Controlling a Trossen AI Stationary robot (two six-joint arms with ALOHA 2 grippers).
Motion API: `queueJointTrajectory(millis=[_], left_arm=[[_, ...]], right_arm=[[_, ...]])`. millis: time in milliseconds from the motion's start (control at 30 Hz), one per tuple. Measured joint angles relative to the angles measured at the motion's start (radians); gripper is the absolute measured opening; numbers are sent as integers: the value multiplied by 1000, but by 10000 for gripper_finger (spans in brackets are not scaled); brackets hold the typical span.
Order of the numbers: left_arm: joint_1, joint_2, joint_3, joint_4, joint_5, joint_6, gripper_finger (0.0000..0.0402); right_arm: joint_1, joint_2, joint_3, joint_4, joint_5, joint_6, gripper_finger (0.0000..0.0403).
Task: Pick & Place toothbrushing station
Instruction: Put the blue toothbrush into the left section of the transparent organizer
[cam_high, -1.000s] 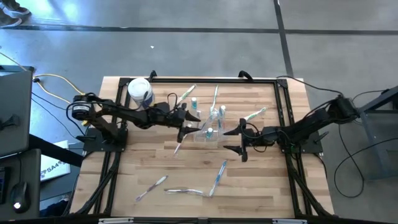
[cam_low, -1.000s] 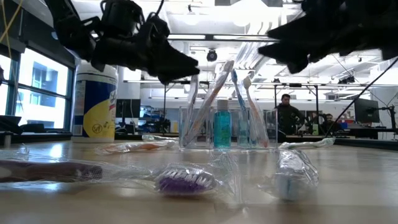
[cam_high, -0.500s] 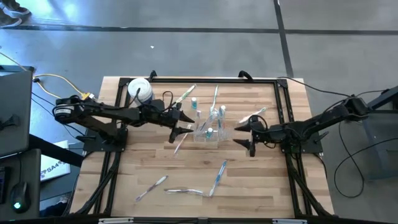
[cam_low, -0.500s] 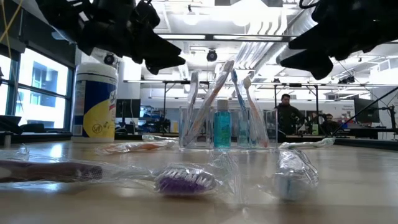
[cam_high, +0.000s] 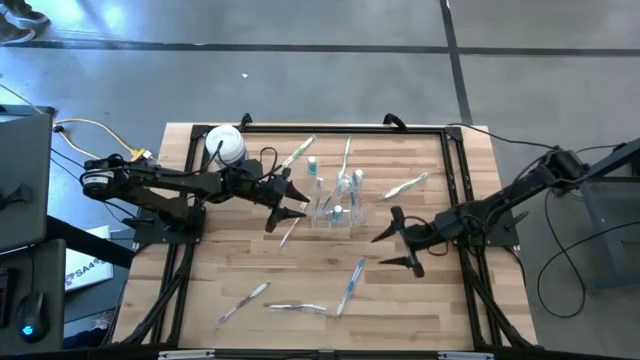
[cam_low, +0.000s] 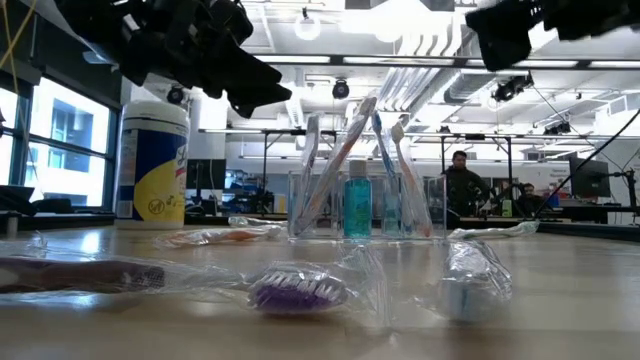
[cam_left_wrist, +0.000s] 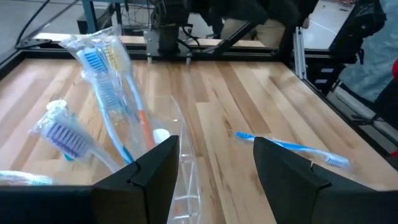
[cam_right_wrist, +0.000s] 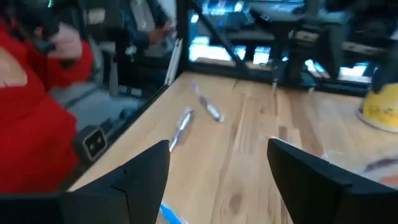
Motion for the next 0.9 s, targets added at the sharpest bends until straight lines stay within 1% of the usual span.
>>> queueJointTrajectory(millis=[67, 267, 467, 533, 667, 800, 900], left_arm=[[0, 0, 0, 3, 10, -10, 207], [0, -4, 0, 27, 124, -62, 207], [-3, -20, 0, 29, 241, -119, 207], [-22, -23, 1, 39, 248, -128, 207], [-76, -36, 0, 35, 256, -147, 207], [-130, -54, -1, 17, 270, -187, 207], [-179, -55, 1, 24, 274, -203, 207]], right_arm=[[11, 31, 62, -84, -4, -18, 262], [17, 169, 262, -379, 4, -22, 262], [17, 330, 444, -598, 16, -22, 262], [20, 379, 494, -658, 23, -22, 259], [24, 469, 564, -723, 22, -19, 247], [27, 555, 608, -729, -34, 34, 238], [44, 615, 640, -730, -56, 42, 236]])
